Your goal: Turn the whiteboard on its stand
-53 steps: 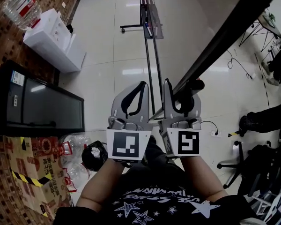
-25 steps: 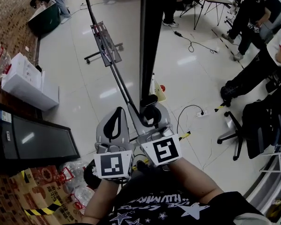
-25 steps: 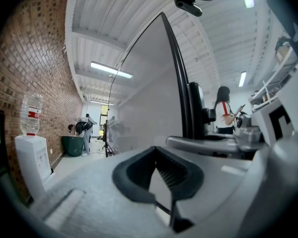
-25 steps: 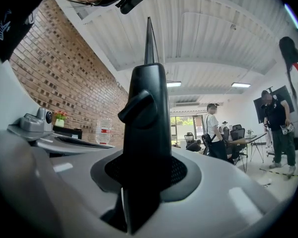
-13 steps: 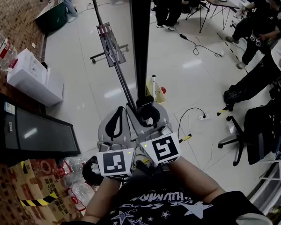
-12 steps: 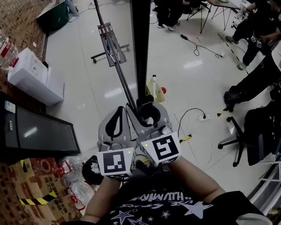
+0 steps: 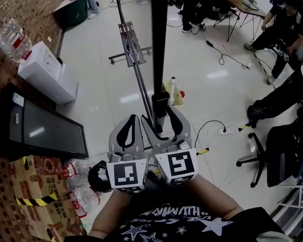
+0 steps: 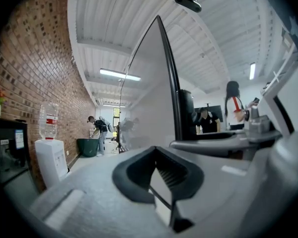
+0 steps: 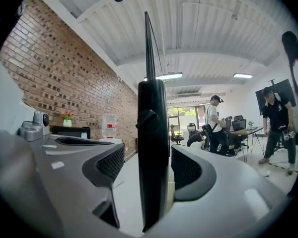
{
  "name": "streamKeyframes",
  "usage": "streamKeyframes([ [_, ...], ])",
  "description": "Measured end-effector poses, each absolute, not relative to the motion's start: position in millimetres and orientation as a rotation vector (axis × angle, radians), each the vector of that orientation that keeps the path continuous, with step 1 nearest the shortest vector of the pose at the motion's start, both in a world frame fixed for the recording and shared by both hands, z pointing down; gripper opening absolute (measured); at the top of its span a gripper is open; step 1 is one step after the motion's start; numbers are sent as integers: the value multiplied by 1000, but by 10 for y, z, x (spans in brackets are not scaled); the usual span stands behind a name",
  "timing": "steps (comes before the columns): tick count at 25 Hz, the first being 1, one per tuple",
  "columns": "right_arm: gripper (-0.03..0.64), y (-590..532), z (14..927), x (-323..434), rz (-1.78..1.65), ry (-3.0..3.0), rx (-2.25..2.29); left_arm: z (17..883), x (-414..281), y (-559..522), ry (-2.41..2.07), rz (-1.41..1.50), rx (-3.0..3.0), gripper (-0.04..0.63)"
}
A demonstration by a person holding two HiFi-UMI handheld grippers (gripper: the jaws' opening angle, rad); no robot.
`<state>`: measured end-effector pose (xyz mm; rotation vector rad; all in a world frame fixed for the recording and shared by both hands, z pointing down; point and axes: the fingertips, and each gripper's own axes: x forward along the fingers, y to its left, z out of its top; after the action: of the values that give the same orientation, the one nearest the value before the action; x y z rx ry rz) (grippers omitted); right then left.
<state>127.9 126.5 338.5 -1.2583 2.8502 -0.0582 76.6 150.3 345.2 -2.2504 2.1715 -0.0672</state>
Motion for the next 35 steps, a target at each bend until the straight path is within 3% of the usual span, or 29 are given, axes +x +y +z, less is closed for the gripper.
streamKeyframes([
  [7, 284, 1474, 3314, 1526, -109, 2804, -1306, 3402, 903, 1695, 2178, -79, -2269, 6],
  [11, 163, 1591, 3285, 1607, -72, 2797, -1345, 3410, 961, 1765, 2170, -74, -2277, 6],
  [18, 23, 1649, 3257, 1605, -26, 2797, -1350, 3396, 1110, 1805, 2131, -71, -2301, 6],
  [35, 9, 1618, 3231, 1563, -10, 2857, -1280, 3371, 1181, 1734, 2095, -83, -2329, 6],
])
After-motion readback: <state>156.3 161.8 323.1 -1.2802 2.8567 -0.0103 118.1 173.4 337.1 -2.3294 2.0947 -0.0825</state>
